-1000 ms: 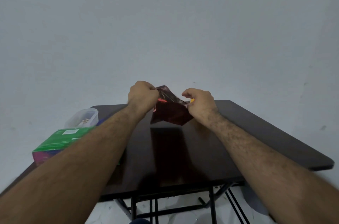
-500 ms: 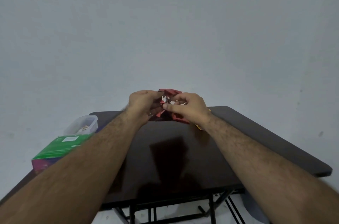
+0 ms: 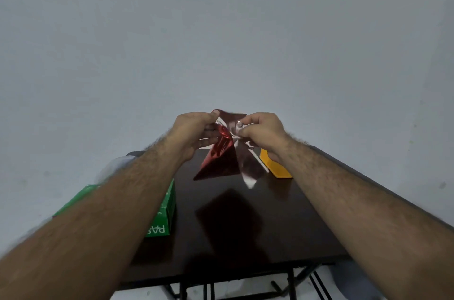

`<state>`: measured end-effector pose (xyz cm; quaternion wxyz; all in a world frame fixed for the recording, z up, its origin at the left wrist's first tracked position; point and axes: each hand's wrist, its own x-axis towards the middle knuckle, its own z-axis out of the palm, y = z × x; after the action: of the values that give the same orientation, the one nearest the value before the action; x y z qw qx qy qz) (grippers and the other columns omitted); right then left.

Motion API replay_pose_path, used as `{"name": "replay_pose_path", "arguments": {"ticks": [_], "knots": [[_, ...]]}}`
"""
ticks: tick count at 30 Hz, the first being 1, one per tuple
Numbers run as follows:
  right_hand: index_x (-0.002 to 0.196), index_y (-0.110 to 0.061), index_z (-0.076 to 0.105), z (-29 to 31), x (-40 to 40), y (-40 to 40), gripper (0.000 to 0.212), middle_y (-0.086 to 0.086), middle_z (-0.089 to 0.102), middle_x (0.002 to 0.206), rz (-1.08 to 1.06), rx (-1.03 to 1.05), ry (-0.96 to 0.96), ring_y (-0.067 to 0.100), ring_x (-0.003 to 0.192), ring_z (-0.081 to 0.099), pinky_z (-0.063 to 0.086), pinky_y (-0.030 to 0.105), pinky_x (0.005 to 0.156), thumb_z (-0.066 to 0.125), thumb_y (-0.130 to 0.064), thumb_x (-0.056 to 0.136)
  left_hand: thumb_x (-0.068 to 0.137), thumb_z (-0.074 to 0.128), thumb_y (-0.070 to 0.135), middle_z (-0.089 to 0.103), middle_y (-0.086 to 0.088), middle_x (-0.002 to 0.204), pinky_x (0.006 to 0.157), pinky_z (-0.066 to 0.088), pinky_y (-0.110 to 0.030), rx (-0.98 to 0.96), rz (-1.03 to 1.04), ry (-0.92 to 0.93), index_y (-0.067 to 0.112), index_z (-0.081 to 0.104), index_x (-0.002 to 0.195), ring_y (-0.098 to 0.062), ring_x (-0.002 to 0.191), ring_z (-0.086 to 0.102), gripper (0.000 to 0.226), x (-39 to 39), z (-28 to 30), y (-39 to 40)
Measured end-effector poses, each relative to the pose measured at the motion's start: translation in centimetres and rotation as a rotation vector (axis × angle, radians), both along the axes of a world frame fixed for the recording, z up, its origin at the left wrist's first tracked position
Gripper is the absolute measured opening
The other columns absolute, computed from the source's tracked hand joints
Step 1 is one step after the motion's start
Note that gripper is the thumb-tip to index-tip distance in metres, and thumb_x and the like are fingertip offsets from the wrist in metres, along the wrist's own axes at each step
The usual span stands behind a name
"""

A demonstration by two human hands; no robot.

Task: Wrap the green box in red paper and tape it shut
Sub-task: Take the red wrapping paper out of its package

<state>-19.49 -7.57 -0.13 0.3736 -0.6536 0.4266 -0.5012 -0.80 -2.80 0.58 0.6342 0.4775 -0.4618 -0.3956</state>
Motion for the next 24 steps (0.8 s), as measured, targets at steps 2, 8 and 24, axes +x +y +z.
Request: {"name": "replay_pose_path", "arguments": {"ticks": [2,8,24], "knots": [[0.079,-0.014,0.078,-0.2,-0.9,-0.8,0.021,0.008,0.078,0.081,-0.06,0.036,-0.088,0.024,0.074,0.077,0.058,0.032,0.063,0.083,0.005,0.073,0.096,0.079,0.026,0.069,0.0,0.064,0.074,0.064,-0.036,0.001,0.035,-0.02,0.012,0.07,0.087,-0.02,0.069,0.076,0.019,0.9,0.2,-0.3],[0.078,-0.004,0.072,-2.0,-4.4,-3.4,0.014,0.013,0.075,0.082,-0.26,0.228,-0.136,0.026,0.071,0.073,0.057,0.03,0.053,0.073,0.01,0.075,0.099,0.075,0.025,0.077,-0.006,0.079,0.063,0.062,-0.03,0.051,0.171,-0.11,0.009,0.076,0.097,-0.015,0.067,0.075,0.017,4.8,1.3,-2.1],[0.11,-0.025,0.073,-4.5,-4.0,-4.7,0.024,0.002,0.067,0.124,-0.3,-0.302,0.37,0.021,0.114,0.061,0.045,0.032,0.096,0.055,-0.04,0.105,0.104,0.063,0.008,0.071,-0.014,0.073,0.066,0.067,-0.039,-0.108,0.406,0.284,0.002,0.063,0.089,-0.021,0.055,0.073,0.016,4.9,-1.3,-1.1]]}}
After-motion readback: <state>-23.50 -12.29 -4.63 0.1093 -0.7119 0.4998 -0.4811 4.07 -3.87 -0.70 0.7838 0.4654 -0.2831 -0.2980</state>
